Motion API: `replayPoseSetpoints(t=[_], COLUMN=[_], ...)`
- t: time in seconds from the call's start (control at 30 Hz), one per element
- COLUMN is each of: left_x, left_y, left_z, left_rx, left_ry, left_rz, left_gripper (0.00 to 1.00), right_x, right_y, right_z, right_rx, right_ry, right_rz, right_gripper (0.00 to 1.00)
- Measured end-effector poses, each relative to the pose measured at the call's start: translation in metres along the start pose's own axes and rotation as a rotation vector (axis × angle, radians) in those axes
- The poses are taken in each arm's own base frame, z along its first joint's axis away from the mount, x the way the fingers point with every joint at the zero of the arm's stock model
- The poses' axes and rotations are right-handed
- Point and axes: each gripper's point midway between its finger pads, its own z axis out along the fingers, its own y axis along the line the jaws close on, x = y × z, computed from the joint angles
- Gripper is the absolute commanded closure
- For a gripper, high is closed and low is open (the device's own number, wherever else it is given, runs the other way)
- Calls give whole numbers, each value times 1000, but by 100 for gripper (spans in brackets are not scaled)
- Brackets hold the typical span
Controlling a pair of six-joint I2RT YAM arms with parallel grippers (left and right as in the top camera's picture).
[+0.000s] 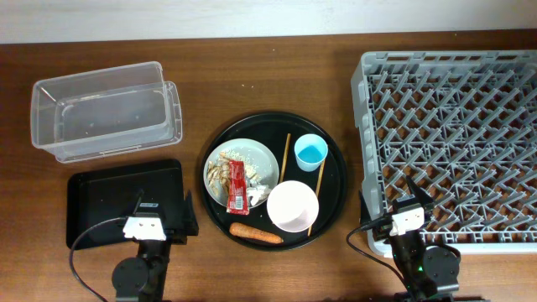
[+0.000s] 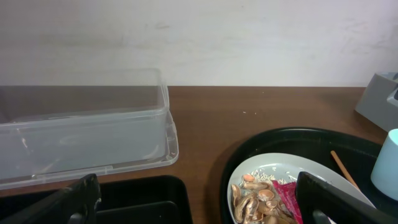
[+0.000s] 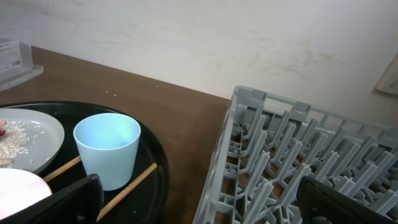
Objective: Sort waste into correct bins and load items into the dishwasher rack
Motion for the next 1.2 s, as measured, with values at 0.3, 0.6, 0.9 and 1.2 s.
replayPoseSetpoints(t=[0.3, 0.6, 0.9, 1.2], left_x=[0, 0, 0, -5], left_y=[0, 0, 0, 1], left_z=[0, 0, 0, -10], left_rx=[0, 0, 0, -11], left_ry=[0, 0, 0, 89], left_rz=[0, 0, 0, -7], left_gripper=[1, 1, 1, 1], right_x=[0, 0, 0, -3], right_y=[0, 0, 0, -7], right_z=[0, 0, 0, -6], right_rx=[0, 0, 0, 37], right_ry=[0, 0, 0, 52], right_rz=[0, 1, 0, 214], right_gripper=[2, 2, 2, 2])
